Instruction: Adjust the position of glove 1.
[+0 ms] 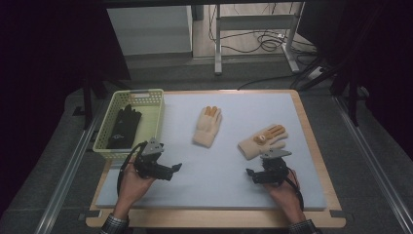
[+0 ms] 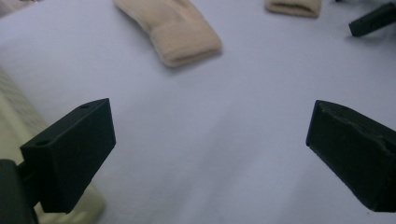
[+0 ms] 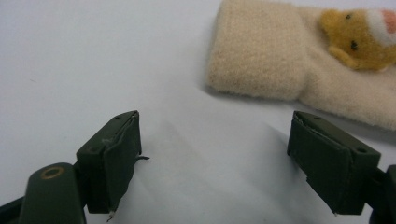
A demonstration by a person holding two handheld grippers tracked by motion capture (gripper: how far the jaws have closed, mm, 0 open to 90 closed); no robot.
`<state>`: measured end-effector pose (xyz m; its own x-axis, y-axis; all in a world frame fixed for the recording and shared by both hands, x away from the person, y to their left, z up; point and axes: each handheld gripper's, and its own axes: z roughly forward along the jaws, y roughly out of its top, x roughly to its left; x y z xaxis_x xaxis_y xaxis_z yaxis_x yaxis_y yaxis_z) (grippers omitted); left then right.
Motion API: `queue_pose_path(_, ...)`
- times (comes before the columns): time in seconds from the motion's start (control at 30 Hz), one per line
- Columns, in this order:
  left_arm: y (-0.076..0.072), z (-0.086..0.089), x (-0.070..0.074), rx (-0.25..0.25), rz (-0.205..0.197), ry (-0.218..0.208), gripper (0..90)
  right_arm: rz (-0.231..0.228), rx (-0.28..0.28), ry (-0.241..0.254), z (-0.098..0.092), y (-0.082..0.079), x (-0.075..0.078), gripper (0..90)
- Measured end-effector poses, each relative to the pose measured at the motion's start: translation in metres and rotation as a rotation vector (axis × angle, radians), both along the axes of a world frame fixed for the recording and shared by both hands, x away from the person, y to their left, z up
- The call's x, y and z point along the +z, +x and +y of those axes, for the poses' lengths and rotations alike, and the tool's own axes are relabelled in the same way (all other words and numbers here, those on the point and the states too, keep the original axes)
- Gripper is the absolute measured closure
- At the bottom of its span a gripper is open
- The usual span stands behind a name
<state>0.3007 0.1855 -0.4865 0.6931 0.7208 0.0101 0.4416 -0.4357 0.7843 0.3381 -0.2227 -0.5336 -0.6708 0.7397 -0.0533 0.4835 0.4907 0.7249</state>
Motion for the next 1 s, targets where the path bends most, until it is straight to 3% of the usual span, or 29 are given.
queue_pose_path(0.07,-0.003,-0.004,-0.016,0.001,0.022,0.010,1.6,0.001,0.000,0.000,0.000,0.000,0.000,17.2)
queue_pose_path(0.13,-0.003,-0.004,-0.020,0.005,0.027,0.013,1.5,0.002,-0.001,0.000,0.000,0.000,0.000,17.2)
queue_pose_path(0.43,-0.004,0.000,-0.065,0.055,0.090,0.084,1.7,0.005,-0.002,-0.002,0.000,0.000,0.000,16.7)
queue_pose_path(0.6,0.000,0.003,-0.065,0.061,0.138,0.047,2.0,0.005,-0.002,-0.001,0.000,0.000,0.000,16.7)
queue_pose_path(0.9,0.000,0.003,-0.066,0.060,0.131,0.049,1.9,0.009,0.004,-0.002,0.000,-0.004,0.002,17.2)
queue_pose_path(1.0,0.000,0.003,-0.066,0.060,0.131,0.048,2.0,0.005,0.022,0.014,0.001,-0.008,0.011,17.2)
